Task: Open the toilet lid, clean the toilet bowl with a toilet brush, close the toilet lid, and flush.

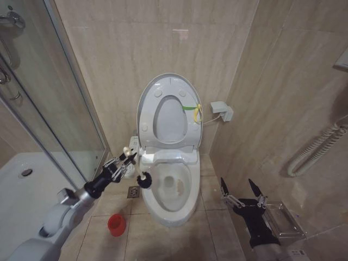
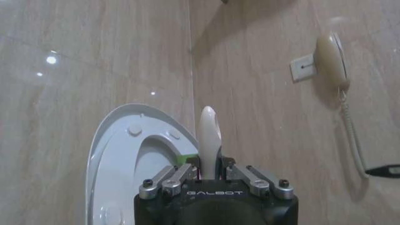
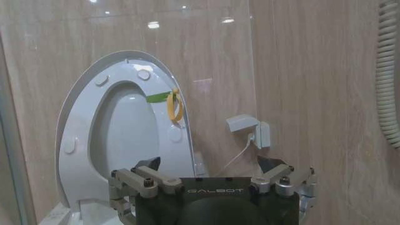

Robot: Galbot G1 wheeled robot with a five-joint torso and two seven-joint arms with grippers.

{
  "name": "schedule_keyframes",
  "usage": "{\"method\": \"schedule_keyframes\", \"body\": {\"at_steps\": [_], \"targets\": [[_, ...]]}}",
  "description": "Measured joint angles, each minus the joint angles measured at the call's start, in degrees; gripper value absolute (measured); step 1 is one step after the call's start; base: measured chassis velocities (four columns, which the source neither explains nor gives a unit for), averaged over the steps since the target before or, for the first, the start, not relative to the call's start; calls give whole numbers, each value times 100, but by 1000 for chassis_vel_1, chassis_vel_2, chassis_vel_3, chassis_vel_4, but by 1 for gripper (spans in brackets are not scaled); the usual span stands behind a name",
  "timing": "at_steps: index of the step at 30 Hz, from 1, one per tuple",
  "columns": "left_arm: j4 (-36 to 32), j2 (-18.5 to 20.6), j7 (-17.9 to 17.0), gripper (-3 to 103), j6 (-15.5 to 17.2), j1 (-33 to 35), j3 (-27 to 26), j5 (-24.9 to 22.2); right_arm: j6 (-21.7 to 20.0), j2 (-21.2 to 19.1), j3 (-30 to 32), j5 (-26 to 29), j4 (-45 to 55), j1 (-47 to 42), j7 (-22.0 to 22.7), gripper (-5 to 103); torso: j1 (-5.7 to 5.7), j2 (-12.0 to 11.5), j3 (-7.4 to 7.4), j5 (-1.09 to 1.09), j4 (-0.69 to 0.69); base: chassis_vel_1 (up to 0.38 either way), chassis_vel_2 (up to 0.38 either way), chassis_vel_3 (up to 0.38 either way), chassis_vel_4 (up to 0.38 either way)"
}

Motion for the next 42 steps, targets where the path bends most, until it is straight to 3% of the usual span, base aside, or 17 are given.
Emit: {"method": "schedule_keyframes", "body": {"at_steps": [7,10,14,18,25,28,33,42], "targets": [[824,-233,62,20,-26,-926,720,-97,0,0,1,0,0,0,2,100,0,0,0,1,1,0,0,0,0],[1483,-510,120,20,-83,-1413,1279,-112,0,0,0,0,0,0,1,100,0,1,0,0,0,0,0,0,0],[1993,-737,178,20,-154,-1736,1618,-100,0,0,0,0,0,0,1,100,0,1,0,-1,-2,0,0,0,0],[2912,-1137,332,20,-311,-2264,2002,-11,0,0,0,0,0,0,2,100,0,1,0,0,-1,0,0,0,0],[4060,-1511,533,20,-562,-2892,2381,59,0,0,0,0,0,0,1,100,0,1,0,1,0,0,0,0,0],[5035,-1779,640,20,-785,-3334,2548,204,0,1,0,0,0,0,3,100,0,1,0,0,-1,0,0,0,0],[5948,-2037,819,20,-1009,-3711,2655,412,0,1,0,0,0,0,0,100,0,1,0,1,-1,0,0,0,0],[6230,-2162,886,20,-1051,-3673,2685,593,0,0,0,0,0,0,0,100,0,0,0,0,1,0,0,0,0]]}}
